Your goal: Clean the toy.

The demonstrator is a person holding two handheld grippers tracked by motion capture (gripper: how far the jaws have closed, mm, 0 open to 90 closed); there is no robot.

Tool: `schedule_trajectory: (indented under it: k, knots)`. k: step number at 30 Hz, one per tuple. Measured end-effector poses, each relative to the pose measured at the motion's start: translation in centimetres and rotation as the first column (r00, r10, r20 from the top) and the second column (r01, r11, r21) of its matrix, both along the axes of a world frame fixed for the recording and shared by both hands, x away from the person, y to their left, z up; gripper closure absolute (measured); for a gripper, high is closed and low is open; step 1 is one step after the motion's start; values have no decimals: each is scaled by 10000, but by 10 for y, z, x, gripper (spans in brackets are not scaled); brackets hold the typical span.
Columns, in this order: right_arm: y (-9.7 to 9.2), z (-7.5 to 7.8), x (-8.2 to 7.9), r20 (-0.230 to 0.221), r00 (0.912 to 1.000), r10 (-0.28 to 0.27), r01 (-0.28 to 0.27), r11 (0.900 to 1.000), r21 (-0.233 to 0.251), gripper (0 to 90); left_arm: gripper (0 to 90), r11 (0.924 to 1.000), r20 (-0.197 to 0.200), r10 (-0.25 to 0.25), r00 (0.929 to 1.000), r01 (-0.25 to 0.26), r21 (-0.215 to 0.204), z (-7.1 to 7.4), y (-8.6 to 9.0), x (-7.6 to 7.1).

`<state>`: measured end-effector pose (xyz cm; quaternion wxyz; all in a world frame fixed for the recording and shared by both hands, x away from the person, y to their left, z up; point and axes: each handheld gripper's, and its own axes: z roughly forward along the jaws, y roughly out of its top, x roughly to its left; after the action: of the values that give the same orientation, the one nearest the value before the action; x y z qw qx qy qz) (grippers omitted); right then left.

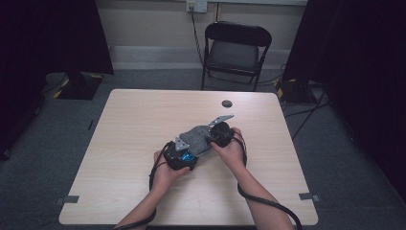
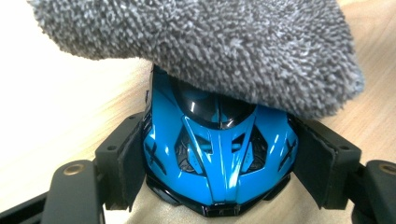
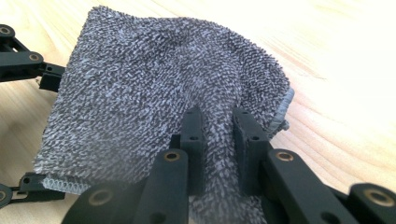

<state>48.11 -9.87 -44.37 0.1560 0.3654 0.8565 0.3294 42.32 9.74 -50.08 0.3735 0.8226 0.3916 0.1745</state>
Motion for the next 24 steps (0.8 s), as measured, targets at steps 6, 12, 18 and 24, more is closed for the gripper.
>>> schedule_trajectory:
  k: [6,12,18,24]
  knots:
    - [-3,1,3,-4,9999,-163,163,9999,-47,764,256,10000,3,3,10000,-3,-1,0,0,0]
    - [-7,3,7,0,9994,-333,333,9994,-78,764,256,10000,3,5,10000,-5,-2,0,0,0]
    - [-12,3,10,-28,9987,-518,518,9986,-92,764,256,10000,4,7,10000,-7,-5,0,0,0]
    - [-14,4,13,-52,9980,-634,633,9980,-73,764,256,10000,3,6,10000,-6,-7,0,0,0]
